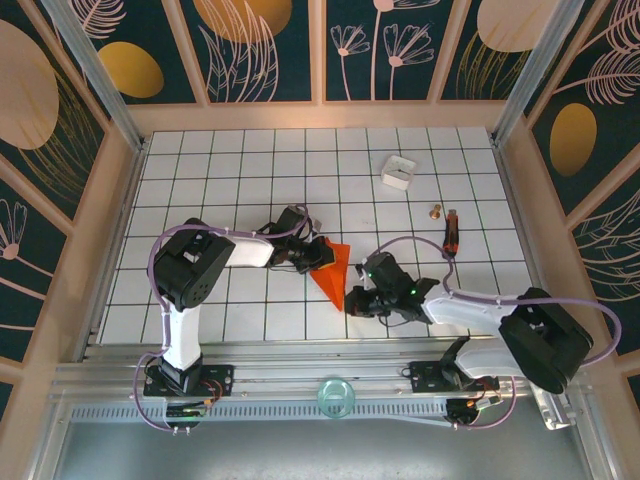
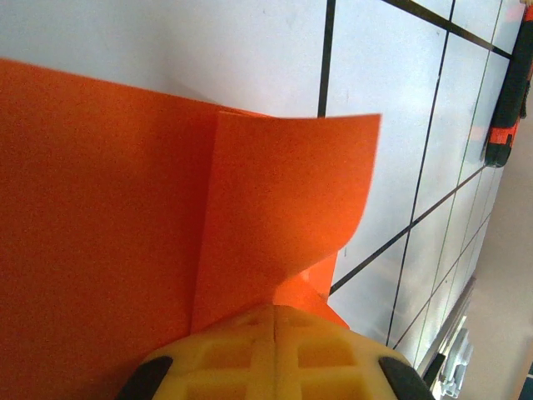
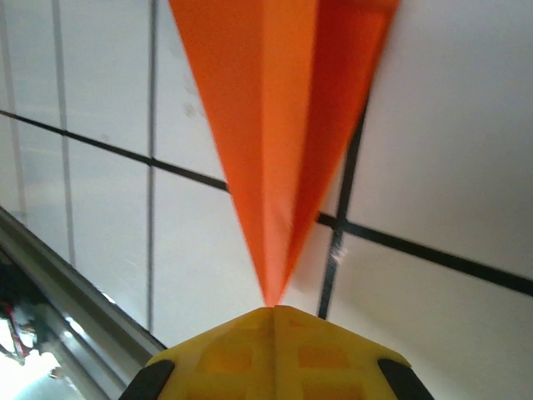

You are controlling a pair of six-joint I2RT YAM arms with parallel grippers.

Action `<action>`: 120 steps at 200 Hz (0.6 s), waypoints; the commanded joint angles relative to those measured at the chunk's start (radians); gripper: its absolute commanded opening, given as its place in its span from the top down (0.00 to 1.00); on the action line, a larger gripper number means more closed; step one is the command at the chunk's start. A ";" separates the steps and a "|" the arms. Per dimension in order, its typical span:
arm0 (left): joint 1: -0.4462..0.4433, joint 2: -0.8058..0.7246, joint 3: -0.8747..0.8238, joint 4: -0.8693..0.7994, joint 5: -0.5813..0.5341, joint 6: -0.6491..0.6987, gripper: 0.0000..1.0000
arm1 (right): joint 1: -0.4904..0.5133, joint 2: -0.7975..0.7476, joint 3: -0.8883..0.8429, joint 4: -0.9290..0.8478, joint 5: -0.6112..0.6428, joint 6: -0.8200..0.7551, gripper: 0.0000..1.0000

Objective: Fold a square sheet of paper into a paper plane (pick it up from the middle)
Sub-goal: Perform the fourth fold on the wing at the bottom-center of the table.

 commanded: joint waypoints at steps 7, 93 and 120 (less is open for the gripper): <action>0.017 0.062 -0.029 -0.098 -0.103 0.028 0.99 | -0.016 0.019 0.063 0.023 -0.030 -0.007 1.00; 0.016 0.063 -0.023 -0.103 -0.101 0.030 0.99 | -0.039 0.195 0.058 0.121 -0.037 -0.033 1.00; 0.017 0.061 -0.016 -0.109 -0.104 0.034 0.99 | -0.038 0.212 0.009 0.137 -0.035 -0.022 1.00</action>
